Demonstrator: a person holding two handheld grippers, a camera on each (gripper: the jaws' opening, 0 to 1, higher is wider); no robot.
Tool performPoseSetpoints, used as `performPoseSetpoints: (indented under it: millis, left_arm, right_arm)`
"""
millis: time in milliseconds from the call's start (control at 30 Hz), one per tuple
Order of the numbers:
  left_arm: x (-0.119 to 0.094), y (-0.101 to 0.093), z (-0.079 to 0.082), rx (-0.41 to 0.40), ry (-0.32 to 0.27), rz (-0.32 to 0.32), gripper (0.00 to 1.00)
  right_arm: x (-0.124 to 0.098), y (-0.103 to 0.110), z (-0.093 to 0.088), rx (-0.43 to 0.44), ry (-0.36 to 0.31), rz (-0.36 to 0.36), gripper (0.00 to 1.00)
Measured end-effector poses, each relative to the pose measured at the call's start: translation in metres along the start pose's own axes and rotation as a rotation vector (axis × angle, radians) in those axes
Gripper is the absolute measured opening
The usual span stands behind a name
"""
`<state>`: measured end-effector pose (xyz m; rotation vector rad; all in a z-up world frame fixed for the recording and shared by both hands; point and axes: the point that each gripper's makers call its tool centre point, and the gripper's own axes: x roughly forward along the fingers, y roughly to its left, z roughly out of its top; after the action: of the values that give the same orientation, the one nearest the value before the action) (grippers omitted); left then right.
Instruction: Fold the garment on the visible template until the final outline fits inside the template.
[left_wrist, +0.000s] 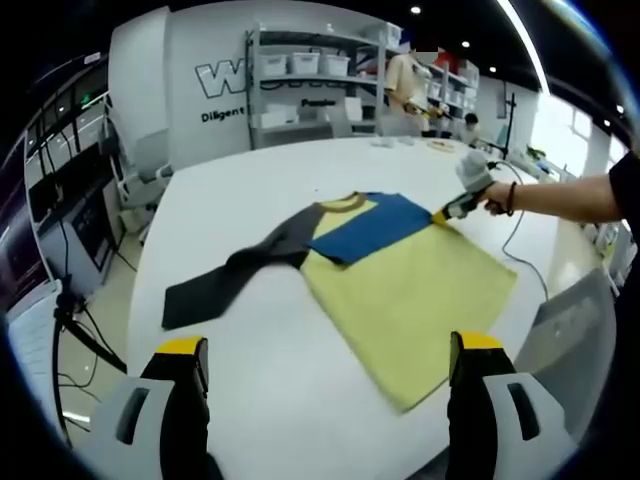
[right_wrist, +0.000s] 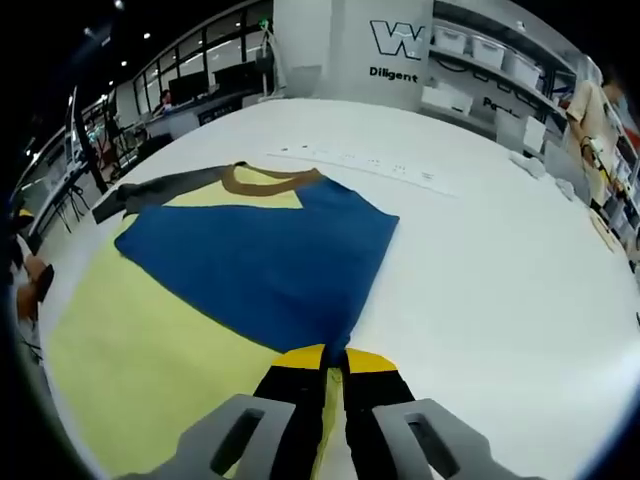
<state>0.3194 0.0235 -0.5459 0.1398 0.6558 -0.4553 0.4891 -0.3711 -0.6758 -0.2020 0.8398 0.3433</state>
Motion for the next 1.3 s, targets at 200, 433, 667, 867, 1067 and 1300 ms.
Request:
performPoseSetpoints:
  millis: [200,433,667,867,1067,1300]
  left_arm:
    - [0.001,0.001,-0.001,0.000,0.004,0.002,0.98]
    - [0.002,0.000,-0.001,0.006,0.009,-0.003,0.98]
    - [0.003,0.000,-0.002,0.006,0.013,-0.005,0.98]
    - [0.004,0.000,-0.004,0.004,0.018,-0.004,0.98]
    - [0.004,0.002,-0.004,0.003,0.018,0.002,0.98]
    - [0.005,0.003,-0.005,-0.002,0.020,0.007,0.98]
  right_arm:
    - [-0.005,-0.016,-0.006,-0.015,0.019,-0.017,0.00]
    - [-0.009,-0.033,-0.010,-0.008,0.037,-0.040,0.00]
    - [-0.010,-0.044,-0.012,-0.010,0.049,-0.059,0.00]
    - [-0.011,-0.051,-0.013,0.003,0.047,-0.071,0.00]
    - [-0.011,-0.058,-0.015,0.036,0.045,-0.078,0.00]
    - [-0.013,-0.060,-0.009,0.106,-0.016,-0.064,0.06]
